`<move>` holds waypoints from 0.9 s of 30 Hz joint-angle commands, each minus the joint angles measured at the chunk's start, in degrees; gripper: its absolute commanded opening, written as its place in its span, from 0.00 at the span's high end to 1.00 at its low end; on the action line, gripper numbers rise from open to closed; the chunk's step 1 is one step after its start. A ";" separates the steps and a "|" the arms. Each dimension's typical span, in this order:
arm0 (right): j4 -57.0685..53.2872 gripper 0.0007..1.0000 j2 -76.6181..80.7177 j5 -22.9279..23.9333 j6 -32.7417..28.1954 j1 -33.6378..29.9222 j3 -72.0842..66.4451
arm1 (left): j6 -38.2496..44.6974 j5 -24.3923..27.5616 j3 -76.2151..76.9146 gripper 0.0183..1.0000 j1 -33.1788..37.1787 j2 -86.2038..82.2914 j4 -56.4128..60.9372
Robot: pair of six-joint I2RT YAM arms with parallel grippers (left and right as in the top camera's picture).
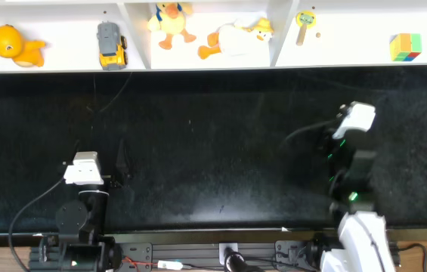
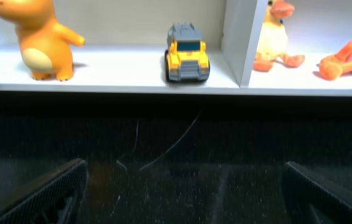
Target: Store Toys
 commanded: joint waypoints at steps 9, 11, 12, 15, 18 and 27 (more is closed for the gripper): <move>-4.96 0.00 -31.63 -6.03 -2.75 6.67 -17.97 | -1.25 0.33 -0.07 0.00 -0.26 -0.70 -0.11; -5.01 0.00 -33.27 -5.99 -4.44 6.19 -17.99 | -1.25 0.33 -0.07 0.00 -0.26 -0.72 -0.11; -5.01 0.01 -33.53 -5.97 -5.86 5.84 -17.99 | -1.25 0.33 -0.07 0.00 -0.26 -0.70 -0.11; -4.96 0.01 -33.86 -5.92 -9.97 4.07 -18.01 | -1.25 0.33 -0.07 0.00 -0.26 -0.70 -0.11; -4.92 0.00 -36.85 -6.01 -10.43 1.46 -18.05 | -1.25 0.33 -0.07 0.00 -0.26 -0.72 -0.11; -3.91 0.00 -50.07 -5.99 -10.45 -2.97 -18.25 | -1.25 0.33 -0.07 0.00 -0.26 -0.70 -0.11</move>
